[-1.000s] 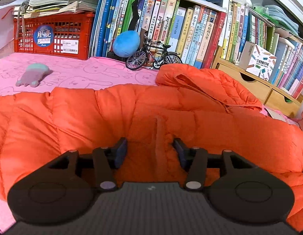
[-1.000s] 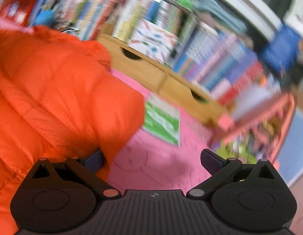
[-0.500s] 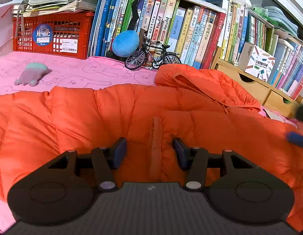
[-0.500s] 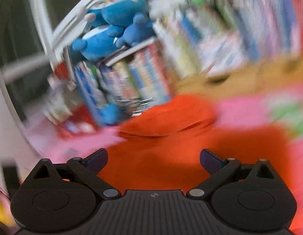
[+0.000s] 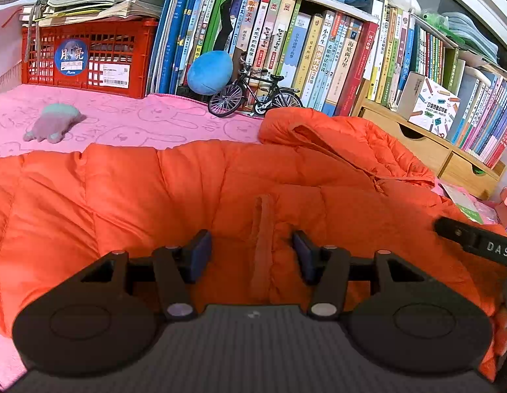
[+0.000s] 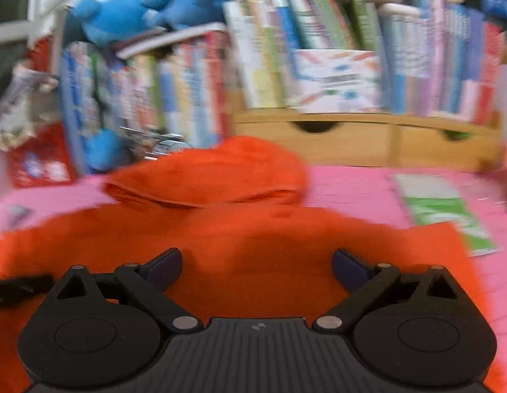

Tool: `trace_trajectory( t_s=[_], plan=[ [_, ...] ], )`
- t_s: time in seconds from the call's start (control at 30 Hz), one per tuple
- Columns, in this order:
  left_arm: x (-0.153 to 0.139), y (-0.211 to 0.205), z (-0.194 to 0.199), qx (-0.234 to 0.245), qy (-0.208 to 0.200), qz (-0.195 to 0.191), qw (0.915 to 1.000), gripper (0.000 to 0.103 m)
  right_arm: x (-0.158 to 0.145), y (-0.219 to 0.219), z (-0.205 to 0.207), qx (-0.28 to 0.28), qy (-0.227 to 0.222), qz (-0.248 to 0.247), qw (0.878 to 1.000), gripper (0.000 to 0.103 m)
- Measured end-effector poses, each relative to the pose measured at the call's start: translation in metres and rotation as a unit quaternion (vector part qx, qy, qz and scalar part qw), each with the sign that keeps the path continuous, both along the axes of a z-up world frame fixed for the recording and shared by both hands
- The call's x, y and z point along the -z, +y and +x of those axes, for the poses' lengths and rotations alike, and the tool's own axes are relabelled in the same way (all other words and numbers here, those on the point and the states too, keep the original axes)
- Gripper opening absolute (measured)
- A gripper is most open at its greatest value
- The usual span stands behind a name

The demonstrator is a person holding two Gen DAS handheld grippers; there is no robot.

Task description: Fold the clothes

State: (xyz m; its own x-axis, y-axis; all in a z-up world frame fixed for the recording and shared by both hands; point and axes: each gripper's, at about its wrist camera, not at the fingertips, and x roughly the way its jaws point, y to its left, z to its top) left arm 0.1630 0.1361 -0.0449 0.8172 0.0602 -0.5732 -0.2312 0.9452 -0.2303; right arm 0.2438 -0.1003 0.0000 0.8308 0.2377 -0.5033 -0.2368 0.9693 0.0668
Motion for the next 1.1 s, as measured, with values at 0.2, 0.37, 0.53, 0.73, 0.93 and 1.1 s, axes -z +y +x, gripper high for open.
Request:
trace_trajectory(
  t_s=[0.2,0.37,0.53,0.73,0.93,1.1],
  plan=[
    [0.000,-0.001,0.000,0.005,0.001,0.002,1.0000,0.058,0.006,-0.055,0.007,0.079,0.014,0.000,0.997,0.100],
    [0.000,-0.002,0.001,0.005,0.002,0.005,1.0000,0.059,0.014,-0.086,0.019,0.122,0.071,0.046,0.989,0.103],
    [0.001,-0.002,0.001,0.007,0.004,0.009,0.9999,0.059,0.017,-0.075,0.020,0.118,0.082,0.008,0.990,0.103],
    [0.001,-0.007,0.002,0.010,0.008,0.020,0.9997,0.061,0.016,-0.069,0.022,0.118,0.084,-0.007,0.989,0.103],
    [0.002,-0.008,0.003,0.014,0.010,0.024,0.9996,0.063,-0.005,-0.068,-0.009,0.120,0.027,0.003,0.992,0.103],
    [0.002,-0.011,0.005,0.016,0.013,0.030,0.9993,0.064,-0.027,-0.029,-0.042,0.022,-0.032,-0.008,0.999,0.103]
  ],
)
